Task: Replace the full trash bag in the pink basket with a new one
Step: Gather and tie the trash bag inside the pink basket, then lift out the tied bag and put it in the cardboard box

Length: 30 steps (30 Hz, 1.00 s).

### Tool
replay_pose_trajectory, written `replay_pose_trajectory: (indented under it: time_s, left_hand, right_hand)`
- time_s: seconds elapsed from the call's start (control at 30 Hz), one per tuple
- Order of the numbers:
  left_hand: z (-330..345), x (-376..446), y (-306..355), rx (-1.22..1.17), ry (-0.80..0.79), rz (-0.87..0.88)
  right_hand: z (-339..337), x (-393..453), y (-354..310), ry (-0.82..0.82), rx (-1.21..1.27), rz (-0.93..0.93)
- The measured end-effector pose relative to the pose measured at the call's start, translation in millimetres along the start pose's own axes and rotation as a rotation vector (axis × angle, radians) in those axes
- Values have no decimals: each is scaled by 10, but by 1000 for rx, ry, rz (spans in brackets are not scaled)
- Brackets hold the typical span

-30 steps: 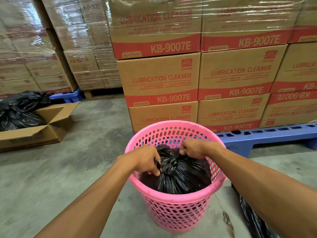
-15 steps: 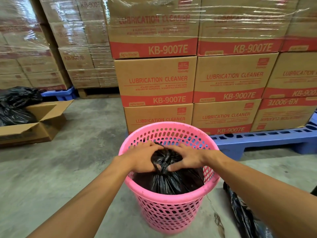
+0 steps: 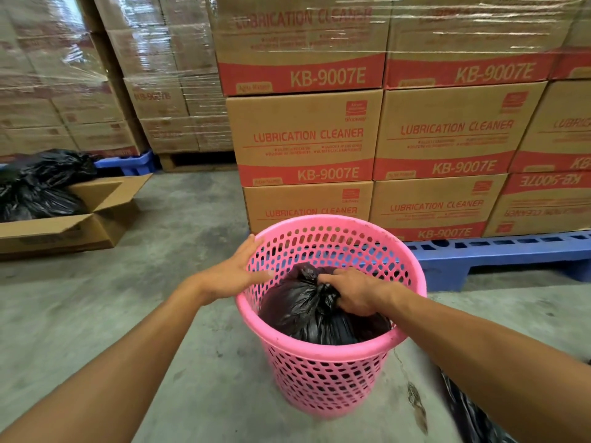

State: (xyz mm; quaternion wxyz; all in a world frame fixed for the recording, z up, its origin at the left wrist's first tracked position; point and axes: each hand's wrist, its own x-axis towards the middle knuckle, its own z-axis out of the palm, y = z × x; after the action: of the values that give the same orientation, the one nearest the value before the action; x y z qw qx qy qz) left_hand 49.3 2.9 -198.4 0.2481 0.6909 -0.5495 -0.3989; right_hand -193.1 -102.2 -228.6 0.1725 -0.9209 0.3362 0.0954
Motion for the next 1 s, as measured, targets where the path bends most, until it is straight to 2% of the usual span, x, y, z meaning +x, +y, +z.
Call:
replay_pose_trajectory:
  time_s: [0.07,0.13,0.3,0.53,0.63,0.8,1.0]
  left_hand:
    - [100,25,-20,-85,190,0]
    - [192,9,31,-191,301,-45]
    - [275,-41,101,-329,345,-47]
    - [314,2,74,-421,488,-6]
    - [315,17,69,-503,480,24]
    - [292,17,24,-730,422,23]
    - [223,-46,101,-671,407,-60]
  right_hand:
    - [-14,-27,-16,12,24,-11]
    - [-3,-35,-6,42,52,-11]
    - [-114,-84,0,158,141,14]
    - [-643,-220,-63,491,264,37]
    - [-935,-283,-95,630,294,113]
    - [-1412,-490,-342,822,330,137]
    - [-1884,-655,-668,1074,298,109]
